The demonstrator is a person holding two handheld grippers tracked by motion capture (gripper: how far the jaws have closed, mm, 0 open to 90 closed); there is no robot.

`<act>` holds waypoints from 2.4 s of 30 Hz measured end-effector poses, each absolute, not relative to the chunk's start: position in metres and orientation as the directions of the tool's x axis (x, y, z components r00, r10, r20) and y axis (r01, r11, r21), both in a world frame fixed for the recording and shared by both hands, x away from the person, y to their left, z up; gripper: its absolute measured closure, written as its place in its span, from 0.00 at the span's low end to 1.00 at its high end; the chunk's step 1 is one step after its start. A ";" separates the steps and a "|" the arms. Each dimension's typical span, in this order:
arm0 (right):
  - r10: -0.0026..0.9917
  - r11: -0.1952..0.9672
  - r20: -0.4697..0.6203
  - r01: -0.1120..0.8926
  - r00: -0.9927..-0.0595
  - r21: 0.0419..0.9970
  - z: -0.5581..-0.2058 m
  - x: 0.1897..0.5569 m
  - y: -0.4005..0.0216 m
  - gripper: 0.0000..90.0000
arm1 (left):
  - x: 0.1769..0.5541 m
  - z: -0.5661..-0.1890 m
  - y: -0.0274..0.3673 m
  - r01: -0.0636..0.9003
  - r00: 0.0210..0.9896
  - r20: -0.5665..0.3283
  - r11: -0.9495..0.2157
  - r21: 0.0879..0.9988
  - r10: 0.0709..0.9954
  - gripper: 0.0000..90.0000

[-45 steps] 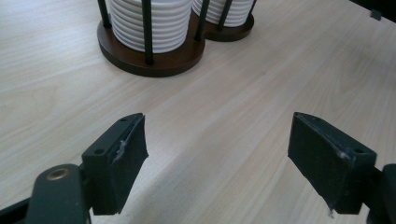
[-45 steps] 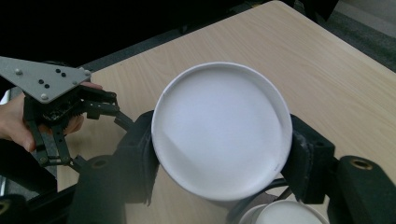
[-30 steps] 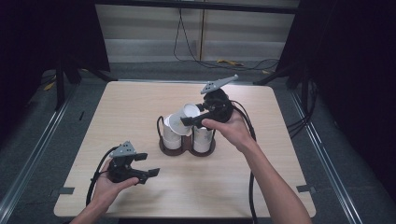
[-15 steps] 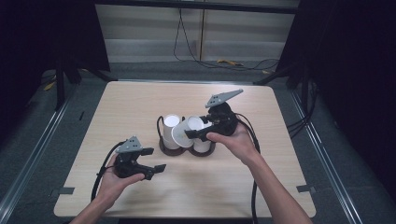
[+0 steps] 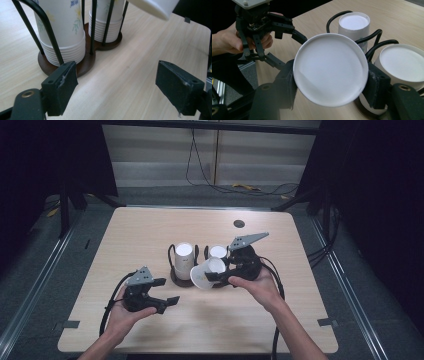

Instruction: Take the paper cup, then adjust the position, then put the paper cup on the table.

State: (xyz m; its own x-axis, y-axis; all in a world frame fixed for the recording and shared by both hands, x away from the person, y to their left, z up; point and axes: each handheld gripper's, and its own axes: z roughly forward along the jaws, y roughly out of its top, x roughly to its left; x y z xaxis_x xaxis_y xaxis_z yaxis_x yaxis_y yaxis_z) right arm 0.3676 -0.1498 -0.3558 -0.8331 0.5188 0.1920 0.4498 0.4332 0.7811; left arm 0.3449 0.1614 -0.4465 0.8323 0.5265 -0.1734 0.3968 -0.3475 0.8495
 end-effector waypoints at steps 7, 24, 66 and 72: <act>0.532 0.399 0.223 0.474 -0.817 0.785 -0.371 0.368 -0.154 0.42 | 0.349 -0.448 0.157 0.393 0.837 -0.163 -0.367 0.843 0.522 0.19; 0.523 0.319 0.295 0.505 -0.799 0.802 -0.401 0.361 -0.156 0.42 | 0.345 -0.450 0.164 0.395 0.849 -0.221 -0.299 0.869 0.479 0.17; 0.471 0.255 0.349 0.504 -0.810 0.825 -0.431 0.347 -0.140 0.42 | 0.336 -0.460 0.152 0.355 0.864 -0.195 -0.286 0.890 0.464 0.18; 0.451 0.244 0.367 0.508 -0.813 0.826 -0.433 0.348 -0.138 0.42 | 0.336 -0.460 0.152 0.363 0.873 -0.214 -0.289 0.886 0.439 0.18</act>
